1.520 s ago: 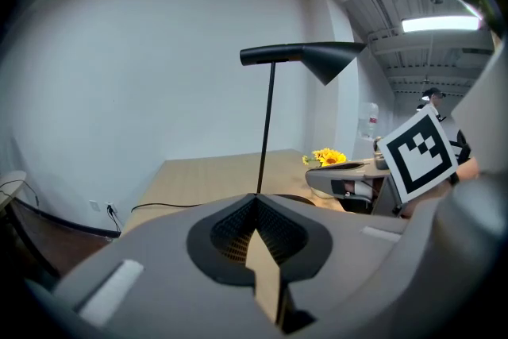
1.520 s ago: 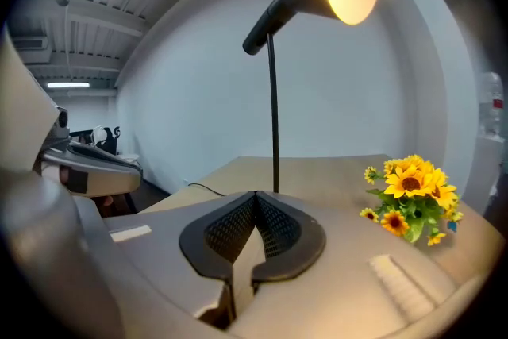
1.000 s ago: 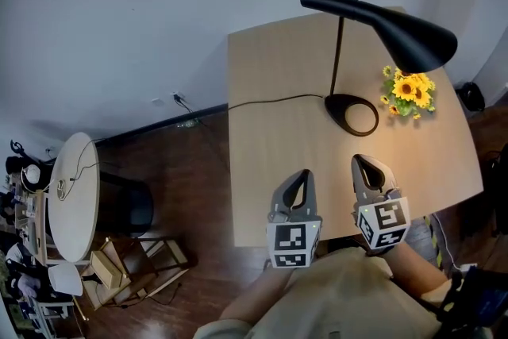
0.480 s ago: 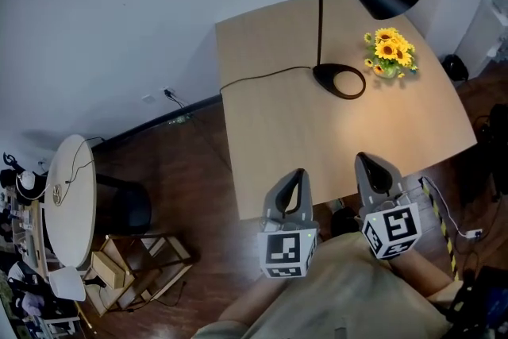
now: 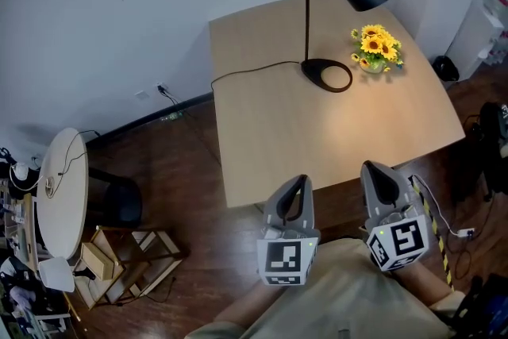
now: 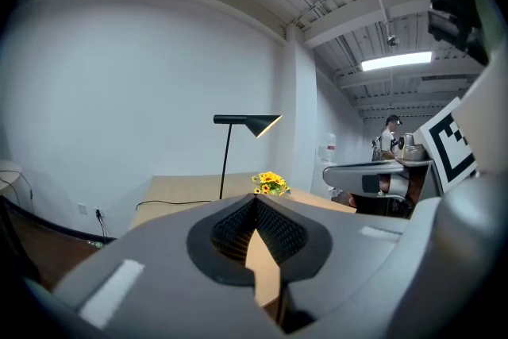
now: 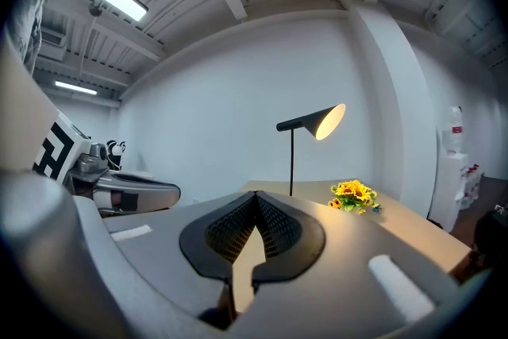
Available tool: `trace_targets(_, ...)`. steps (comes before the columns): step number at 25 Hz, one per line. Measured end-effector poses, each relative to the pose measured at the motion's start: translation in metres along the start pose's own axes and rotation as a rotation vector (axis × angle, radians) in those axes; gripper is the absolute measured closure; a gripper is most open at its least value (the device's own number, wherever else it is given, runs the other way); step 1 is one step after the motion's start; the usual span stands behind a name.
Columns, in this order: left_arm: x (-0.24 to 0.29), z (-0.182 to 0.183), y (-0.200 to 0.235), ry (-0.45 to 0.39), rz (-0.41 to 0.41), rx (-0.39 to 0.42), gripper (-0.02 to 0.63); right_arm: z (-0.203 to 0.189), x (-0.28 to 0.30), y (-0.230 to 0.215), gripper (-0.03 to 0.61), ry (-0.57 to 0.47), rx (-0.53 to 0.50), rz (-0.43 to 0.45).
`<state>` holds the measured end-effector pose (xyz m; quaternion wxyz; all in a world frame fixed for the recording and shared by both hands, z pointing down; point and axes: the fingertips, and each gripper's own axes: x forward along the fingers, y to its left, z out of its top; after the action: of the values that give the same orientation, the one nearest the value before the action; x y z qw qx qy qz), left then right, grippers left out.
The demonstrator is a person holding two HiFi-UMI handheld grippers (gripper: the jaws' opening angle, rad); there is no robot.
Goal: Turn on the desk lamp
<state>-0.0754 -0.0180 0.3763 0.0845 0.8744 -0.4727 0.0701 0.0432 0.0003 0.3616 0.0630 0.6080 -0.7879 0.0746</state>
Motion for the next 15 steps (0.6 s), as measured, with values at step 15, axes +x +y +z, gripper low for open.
trace_targets(15, -0.038, -0.001, -0.113, 0.037, 0.108, 0.077, 0.615, -0.021, -0.098, -0.038, 0.578, -0.038, 0.027, 0.151)
